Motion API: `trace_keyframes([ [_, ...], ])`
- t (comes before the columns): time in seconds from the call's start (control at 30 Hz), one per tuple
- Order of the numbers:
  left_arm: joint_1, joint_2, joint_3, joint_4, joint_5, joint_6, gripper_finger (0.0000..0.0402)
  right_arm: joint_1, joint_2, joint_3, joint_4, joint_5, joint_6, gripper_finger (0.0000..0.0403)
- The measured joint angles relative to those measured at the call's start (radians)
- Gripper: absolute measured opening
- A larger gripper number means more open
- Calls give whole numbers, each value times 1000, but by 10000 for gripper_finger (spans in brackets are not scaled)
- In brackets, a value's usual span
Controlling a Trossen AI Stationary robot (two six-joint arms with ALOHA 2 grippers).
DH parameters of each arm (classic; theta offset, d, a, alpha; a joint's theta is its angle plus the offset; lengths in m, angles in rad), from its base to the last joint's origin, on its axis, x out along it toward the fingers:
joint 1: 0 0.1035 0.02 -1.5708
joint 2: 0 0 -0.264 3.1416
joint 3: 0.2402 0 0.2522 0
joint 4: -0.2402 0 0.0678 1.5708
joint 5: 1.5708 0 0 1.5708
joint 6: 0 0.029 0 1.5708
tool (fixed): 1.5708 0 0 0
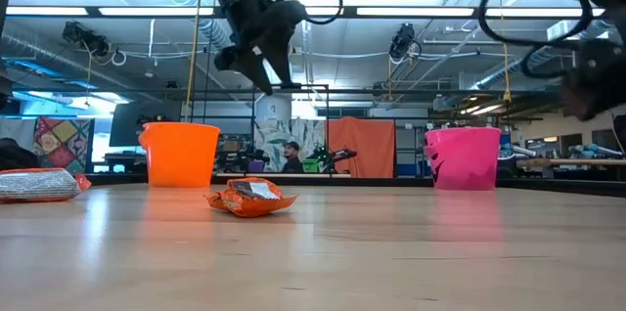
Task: Sort candy by brand, put in halloween buckets
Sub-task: Put the orange chocolate bar into the orange bucket
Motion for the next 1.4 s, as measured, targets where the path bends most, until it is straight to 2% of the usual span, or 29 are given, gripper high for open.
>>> trace_keyframes([
  [0.2,-70,0,0,0,-1,-14,223,31,59,-24,23,-26,-30,133],
  [0.43,-133,0,0,36,8,-20,204,33,40,-28,79,-12,-48,15],
  [0.53,-157,2,-2,142,86,92,201,20,22,-29,107,45,-32,14],
  [0.6,-168,5,-18,249,186,134,199,-1,12,-29,123,89,-24,8],
  [0.67,-172,6,-52,366,290,132,198,-20,9,-21,137,152,-23,6],
  [0.77,-172,12,-107,532,350,90,198,-41,5,18,151,273,-12,8],
  [0.93,-164,13,-183,616,354,19,198,-89,4,71,216,447,-16,5],
  [1.13,-163,14,-228,637,321,-20,198,-161,4,95,347,656,111,4],
  [1.3,-163,14,-243,697,315,-21,198,-202,4,95,445,725,149,4],
  [1.4,-163,14,-245,747,296,-26,198,-228,4,95,478,727,82,4],
])
